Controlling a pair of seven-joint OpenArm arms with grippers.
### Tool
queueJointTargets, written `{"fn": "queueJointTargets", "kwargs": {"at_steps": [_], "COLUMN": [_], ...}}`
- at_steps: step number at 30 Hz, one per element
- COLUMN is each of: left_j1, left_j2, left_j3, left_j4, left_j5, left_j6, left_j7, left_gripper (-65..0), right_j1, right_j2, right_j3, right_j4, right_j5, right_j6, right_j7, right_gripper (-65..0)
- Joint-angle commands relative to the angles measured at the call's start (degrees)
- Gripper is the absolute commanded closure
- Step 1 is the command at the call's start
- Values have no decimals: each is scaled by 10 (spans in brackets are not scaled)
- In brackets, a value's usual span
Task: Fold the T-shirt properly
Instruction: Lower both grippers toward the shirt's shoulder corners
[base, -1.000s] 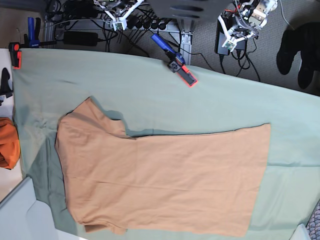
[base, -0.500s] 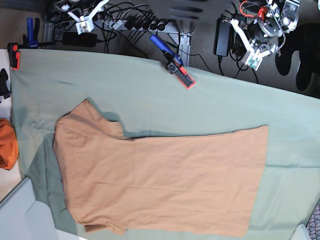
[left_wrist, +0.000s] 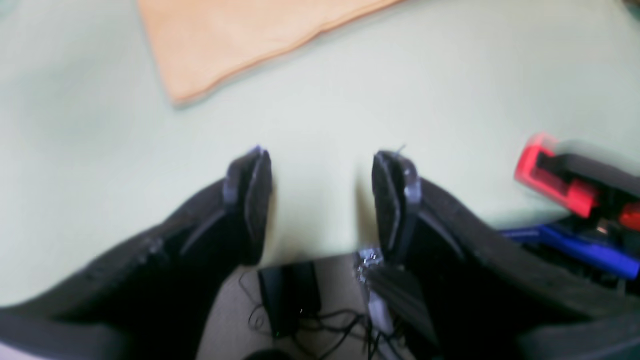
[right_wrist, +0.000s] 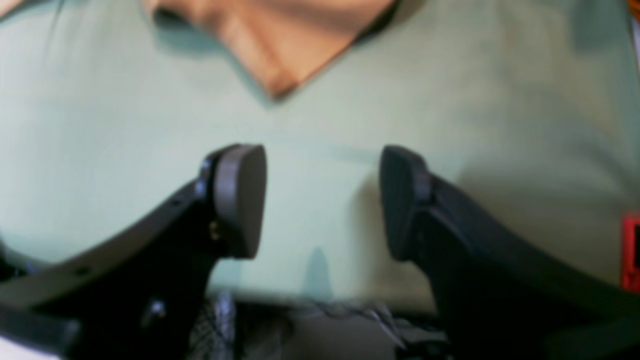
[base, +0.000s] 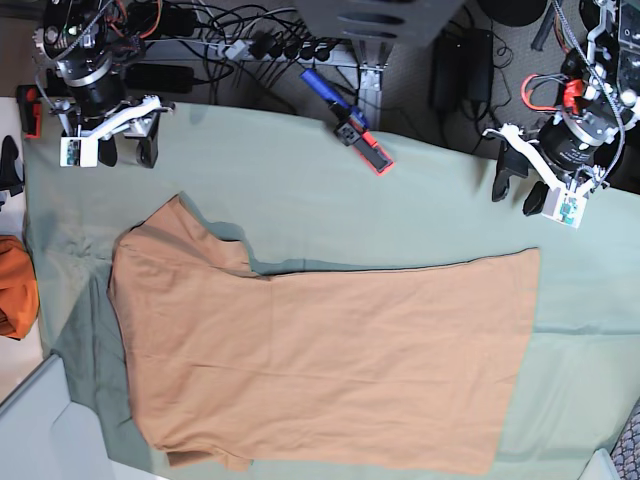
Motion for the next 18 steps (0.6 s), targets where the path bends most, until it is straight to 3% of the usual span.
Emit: {"fn": "queueJointTargets", "kwargs": {"at_steps": [1, 7, 12, 18], "left_j1": [-22, -145, -197, -212], "left_j2": [-1, 33, 64, 58], "left_j3": [-2, -9, -75, -117], "left_j4": [-10, -159, -234, -243], "left_j5": [-1, 3, 10, 10], "left_j6": [0, 19, 33, 33], "left_j7": [-14, -14, -12, 9], "left_gripper": [-361, -361, -361, -361], "right_j1": [13, 81, 75, 75], "right_j2": [0, -15, -15, -15], "right_j3": [5, 5, 5, 5], "right_j4": [-6, -86, -94, -94], "right_j5": [3, -5, -8, -17], "right_j6": [-20, -19, -19, -19], "right_j7": [11, 7, 1, -4], "right_gripper": [-363, -362, -362, -362]}}
